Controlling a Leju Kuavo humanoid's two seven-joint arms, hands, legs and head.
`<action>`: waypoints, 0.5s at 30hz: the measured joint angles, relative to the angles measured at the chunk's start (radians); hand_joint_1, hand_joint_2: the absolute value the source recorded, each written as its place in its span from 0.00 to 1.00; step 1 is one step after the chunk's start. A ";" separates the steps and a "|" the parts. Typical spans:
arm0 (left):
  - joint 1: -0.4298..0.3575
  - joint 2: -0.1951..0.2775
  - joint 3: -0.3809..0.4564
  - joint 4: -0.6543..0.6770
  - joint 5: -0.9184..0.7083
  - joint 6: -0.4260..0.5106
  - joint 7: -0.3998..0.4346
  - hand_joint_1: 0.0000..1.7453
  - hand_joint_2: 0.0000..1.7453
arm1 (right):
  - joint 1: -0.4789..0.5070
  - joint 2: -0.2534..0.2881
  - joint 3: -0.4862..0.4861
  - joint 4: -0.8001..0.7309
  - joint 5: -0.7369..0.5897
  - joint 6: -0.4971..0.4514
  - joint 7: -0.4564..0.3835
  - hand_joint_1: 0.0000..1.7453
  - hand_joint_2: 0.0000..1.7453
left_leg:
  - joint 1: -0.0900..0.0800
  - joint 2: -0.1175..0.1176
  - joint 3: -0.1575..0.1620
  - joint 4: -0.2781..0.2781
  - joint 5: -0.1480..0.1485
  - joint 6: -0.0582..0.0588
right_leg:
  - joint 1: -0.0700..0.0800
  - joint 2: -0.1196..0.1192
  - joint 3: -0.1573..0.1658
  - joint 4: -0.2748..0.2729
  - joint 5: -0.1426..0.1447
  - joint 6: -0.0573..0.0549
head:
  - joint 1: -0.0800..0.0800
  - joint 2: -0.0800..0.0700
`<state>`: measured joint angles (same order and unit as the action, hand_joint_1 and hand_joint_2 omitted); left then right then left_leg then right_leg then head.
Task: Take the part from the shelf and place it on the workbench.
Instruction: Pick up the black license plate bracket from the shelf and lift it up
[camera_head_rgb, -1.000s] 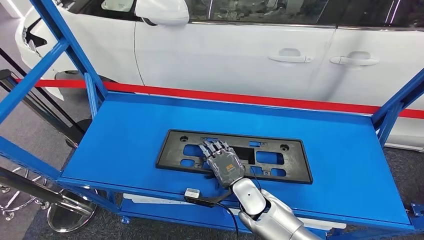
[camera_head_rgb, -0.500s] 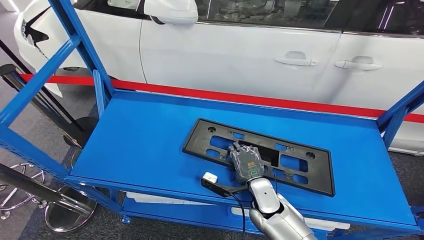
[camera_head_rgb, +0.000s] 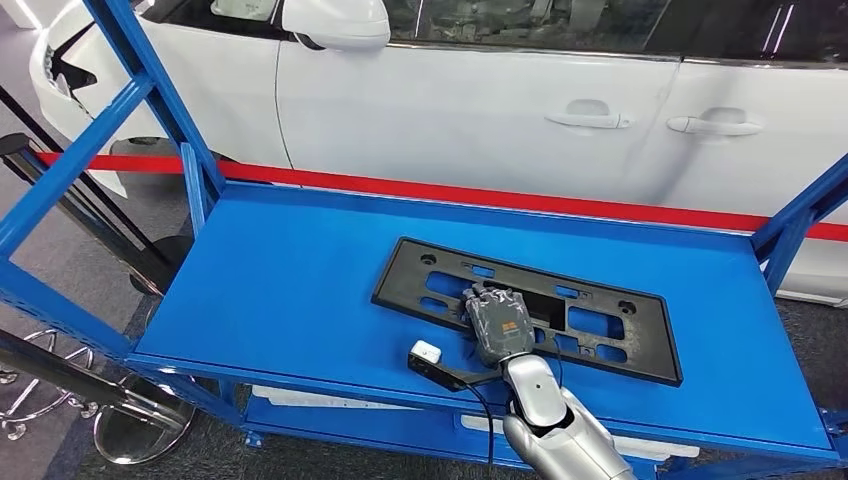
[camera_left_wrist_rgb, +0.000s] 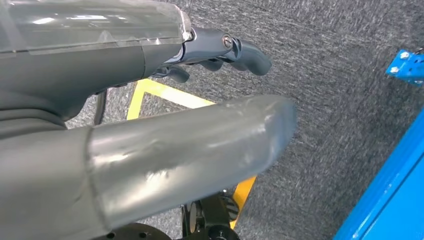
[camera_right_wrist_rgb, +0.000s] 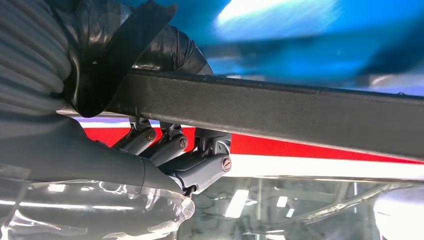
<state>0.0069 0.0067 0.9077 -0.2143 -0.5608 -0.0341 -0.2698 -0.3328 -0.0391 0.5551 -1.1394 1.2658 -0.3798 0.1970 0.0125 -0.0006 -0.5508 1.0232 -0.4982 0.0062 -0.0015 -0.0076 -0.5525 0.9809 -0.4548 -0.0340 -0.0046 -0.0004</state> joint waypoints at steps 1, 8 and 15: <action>0.000 0.001 0.001 0.000 -0.002 0.001 0.000 0.00 0.00 | 0.002 0.000 -0.001 -0.002 0.001 -0.003 -0.001 0.91 1.00 | 0.001 0.000 -0.020 0.046 -0.029 -0.004 | -0.004 -0.002 0.003 -0.006 0.003 -0.002 | 0.000 0.000; 0.001 0.003 0.013 0.000 -0.022 0.006 0.004 0.00 0.00 | 0.040 -0.005 -0.019 -0.089 -0.010 -0.133 -0.076 0.91 1.00 | 0.021 0.001 -0.044 0.099 -0.013 -0.033 | -0.011 0.002 -0.004 0.014 -0.007 0.009 | 0.000 0.000; -0.009 0.009 0.062 0.000 -0.014 -0.074 -0.030 0.00 0.00 | 0.081 -0.045 -0.065 -0.388 -0.402 -0.295 -0.481 0.91 1.00 | 0.014 -0.004 0.008 -0.034 0.033 0.010 | -0.011 0.008 -0.024 0.047 -0.029 0.046 | 0.000 0.000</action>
<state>-0.0025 0.0155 0.9699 -0.2144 -0.5744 -0.1081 -0.2999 -0.2518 -0.0842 0.4905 -1.5271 0.8638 -0.6750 -0.2845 0.0265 -0.0044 -0.5428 0.9893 -0.4655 0.0159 -0.0129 0.0008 -0.5769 1.0277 -0.4839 0.0122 -0.0047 -0.0004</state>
